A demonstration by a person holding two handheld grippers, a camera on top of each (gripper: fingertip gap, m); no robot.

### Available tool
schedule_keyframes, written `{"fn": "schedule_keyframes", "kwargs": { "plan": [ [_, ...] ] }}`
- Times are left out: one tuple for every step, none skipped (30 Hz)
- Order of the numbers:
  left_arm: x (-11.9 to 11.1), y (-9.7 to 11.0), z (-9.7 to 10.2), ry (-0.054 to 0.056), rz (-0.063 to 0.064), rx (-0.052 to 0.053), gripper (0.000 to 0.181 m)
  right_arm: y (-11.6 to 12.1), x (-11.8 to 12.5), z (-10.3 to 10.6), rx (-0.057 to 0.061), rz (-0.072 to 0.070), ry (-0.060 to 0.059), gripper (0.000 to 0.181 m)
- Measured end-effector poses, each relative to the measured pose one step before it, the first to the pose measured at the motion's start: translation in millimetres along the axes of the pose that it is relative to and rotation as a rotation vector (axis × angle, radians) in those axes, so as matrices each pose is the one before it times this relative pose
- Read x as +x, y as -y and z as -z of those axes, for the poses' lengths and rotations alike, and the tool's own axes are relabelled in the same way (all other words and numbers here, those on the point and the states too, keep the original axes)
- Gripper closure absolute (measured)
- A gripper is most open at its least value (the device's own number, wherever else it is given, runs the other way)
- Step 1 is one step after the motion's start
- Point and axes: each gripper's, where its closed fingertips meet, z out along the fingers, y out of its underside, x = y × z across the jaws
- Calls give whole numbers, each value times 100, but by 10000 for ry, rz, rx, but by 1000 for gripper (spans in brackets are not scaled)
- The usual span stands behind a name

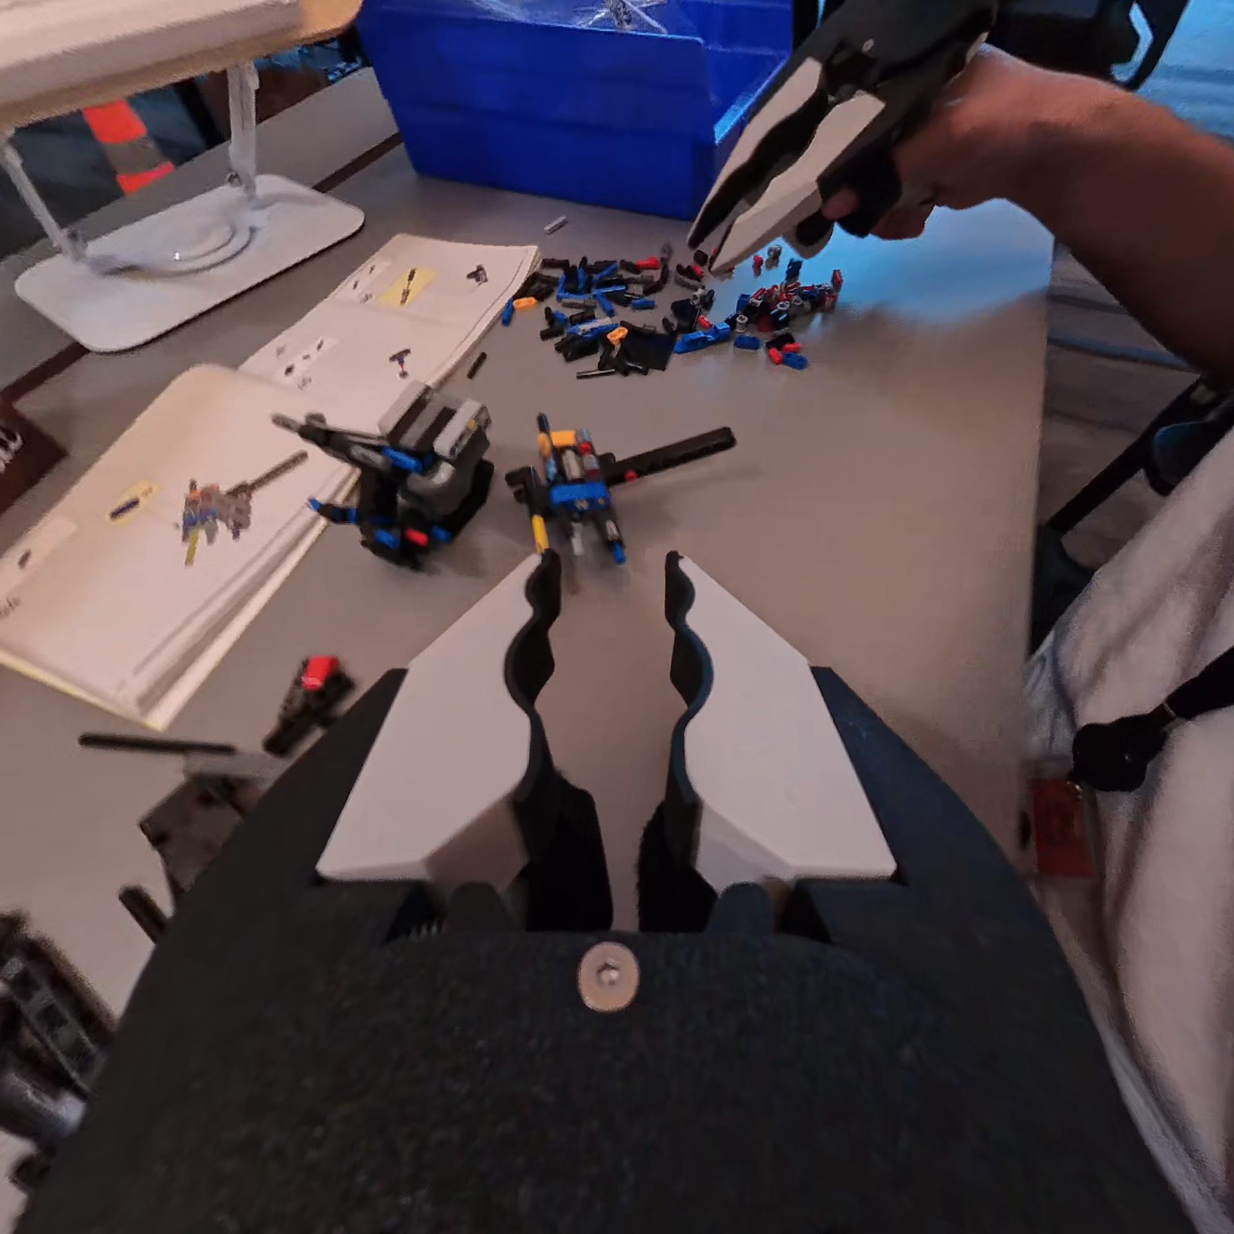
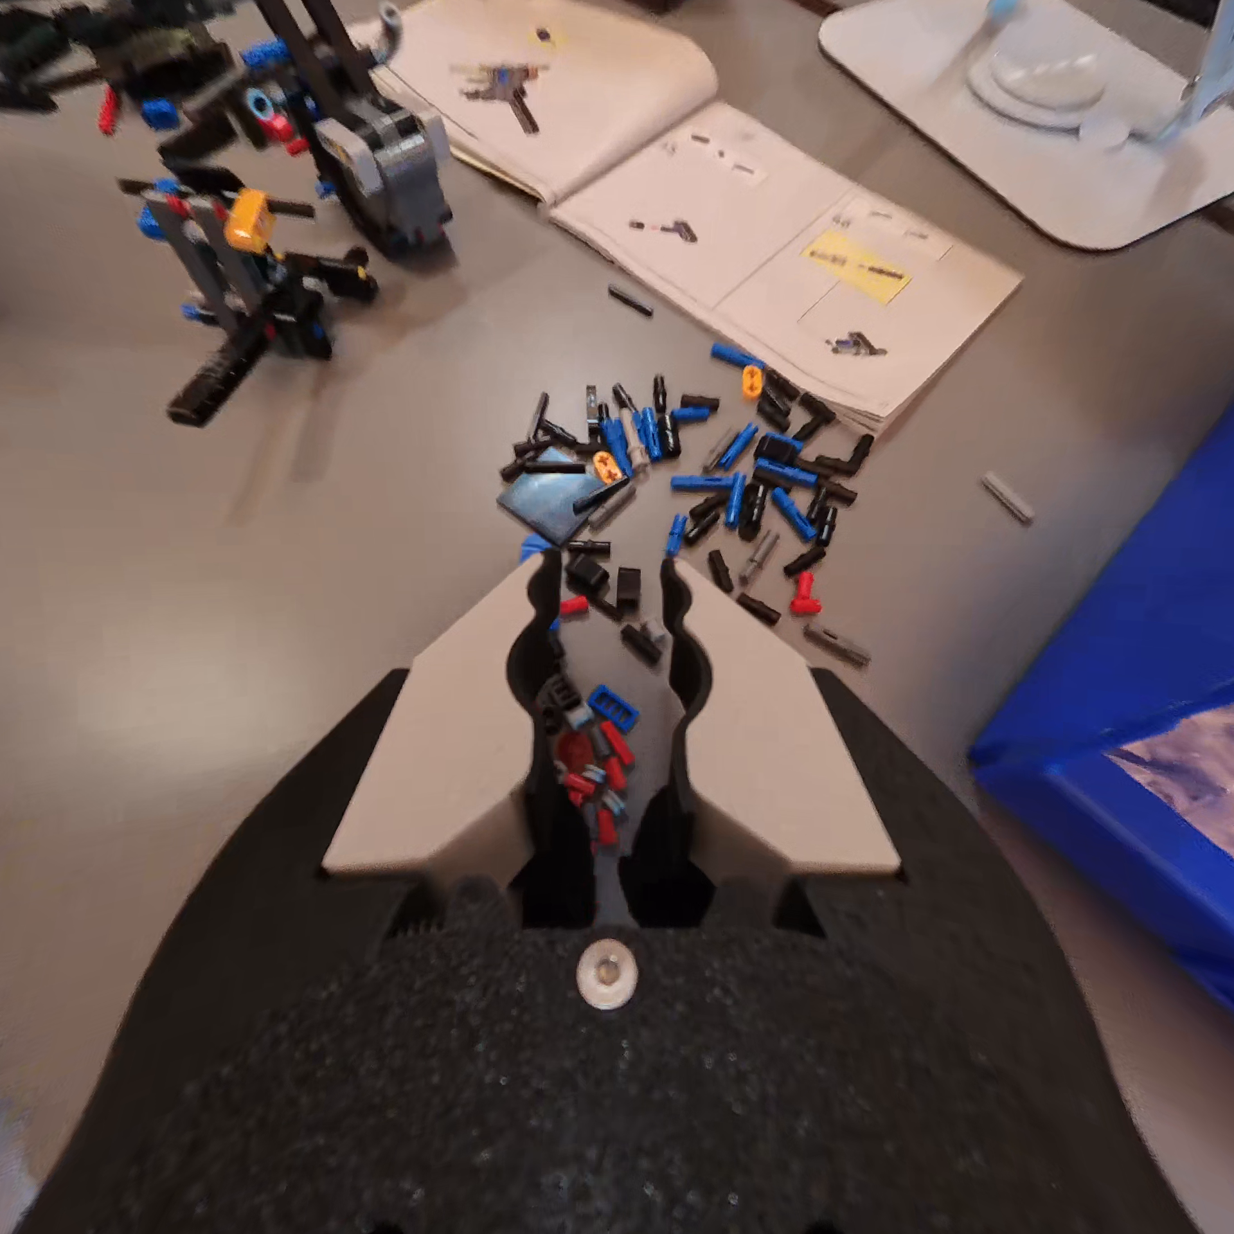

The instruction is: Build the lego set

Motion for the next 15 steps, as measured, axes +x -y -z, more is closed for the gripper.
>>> {"fn": "schedule_keyframes", "kwargs": {
  "plan": [
    [-966,318,-502,28,-268,27,151,-272,407,-234,-76,66,-84,153],
    [-987,255,-432,42,-237,24,152,-239,243,-179,-77,77,-6,154],
    [-939,251,-367,1,-119,28,153,-346,309,-144,-171,21,-66,154],
    [-937,324,-251,18,11,73,153,-430,188,-111,-229,-10,-4,154],
    [-811,418,-126,1,121,123,153,-327,-57,-103,-170,0,97,154],
    [-656,559,7,-21,210,214,153,-95,120,-83,-23,-26,-50,155],
    [-398,507,114,-98,235,211,153,-44,158,-102,26,-95,-77,157],
    [-187,303,164,-147,186,118,153,-65,-130,-156,2,-131,112,158],
    [-160,153,170,-69,108,69,153,-86,-174,-145,-1,-89,130,159],
    [-178,26,141,19,44,55,153,-151,-24,-154,-42,-12,29,160],
    [-94,-105,109,31,0,21,154,-199,94,-165,-102,34,-51,161],
    [2,-201,54,5,-40,-7,154,-131,62,-147,-84,73,-44,161],
    [96,-207,10,-29,-63,-10,154,2,-21,-137,-22,62,2,161],
    [45,-121,-14,0,-65,39,154,64,-133,-119,-7,1,88,162],
    [-33,-66,-42,22,-52,68,154,0,2,-121,-93,-26,34,162]
  ]
}}
